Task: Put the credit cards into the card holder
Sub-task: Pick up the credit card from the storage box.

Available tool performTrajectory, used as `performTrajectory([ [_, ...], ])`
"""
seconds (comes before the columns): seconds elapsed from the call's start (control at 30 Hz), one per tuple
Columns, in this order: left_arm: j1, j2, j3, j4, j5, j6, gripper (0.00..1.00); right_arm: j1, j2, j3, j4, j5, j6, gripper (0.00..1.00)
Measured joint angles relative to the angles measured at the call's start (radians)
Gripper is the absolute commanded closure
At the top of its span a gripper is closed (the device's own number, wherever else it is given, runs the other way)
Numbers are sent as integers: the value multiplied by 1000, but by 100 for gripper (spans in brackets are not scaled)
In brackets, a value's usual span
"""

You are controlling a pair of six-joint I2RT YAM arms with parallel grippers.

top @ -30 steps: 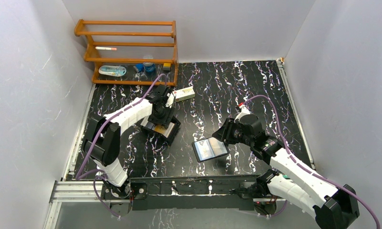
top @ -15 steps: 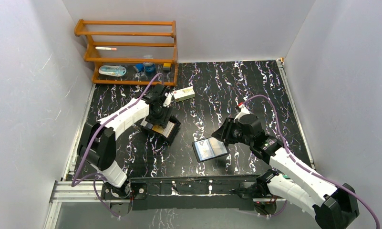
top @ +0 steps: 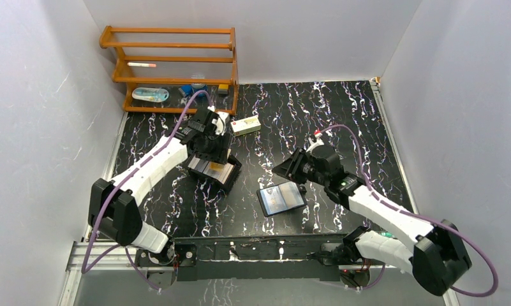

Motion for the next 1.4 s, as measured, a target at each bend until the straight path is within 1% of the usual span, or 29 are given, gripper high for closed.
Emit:
performTrajectory([
  [0.2, -24, -47, 0, 49, 106, -58, 62, 18, 181, 129, 80, -8, 47, 58],
  [0.4, -89, -58, -2, 94, 166, -98, 62, 37, 320, 240, 163, -39, 68, 57],
  [0.5, -113, -58, -3, 105, 180, -110, 62, 41, 374, 262, 195, -60, 74, 57],
  [0.57, -122, -58, -5, 113, 187, -116, 62, 43, 396, 265, 206, -68, 76, 59],
  [0.6, -126, -58, -5, 116, 189, -116, 62, 45, 403, 266, 206, -71, 76, 61],
  [0.63, -128, -58, -7, 119, 191, -119, 62, 46, 408, 267, 205, -71, 76, 66],
  [0.77, -134, -58, -12, 124, 192, -125, 61, 48, 413, 275, 204, -72, 71, 90],
  [0.8, -136, -58, -13, 125, 192, -127, 60, 48, 413, 278, 206, -76, 71, 96],
  [0.83, -137, -58, -14, 127, 192, -130, 58, 49, 413, 280, 209, -77, 67, 100],
  [0.93, -137, -60, -24, 140, 194, -137, 46, 50, 413, 279, 229, -88, 53, 100],
  [1.03, -137, -84, -45, 154, 195, -154, 39, 49, 411, 268, 261, -117, 14, 100],
  [1.2, -137, -189, -61, 168, 237, -207, 37, 18, 341, 205, 291, -214, -67, 100],
  [1.3, -137, -235, -61, 195, 307, -254, 37, -19, 264, 146, 324, -295, -92, 100],
  [1.4, -137, -259, -74, 256, 401, -316, 37, -47, 196, 91, 382, -374, -91, 100],
])
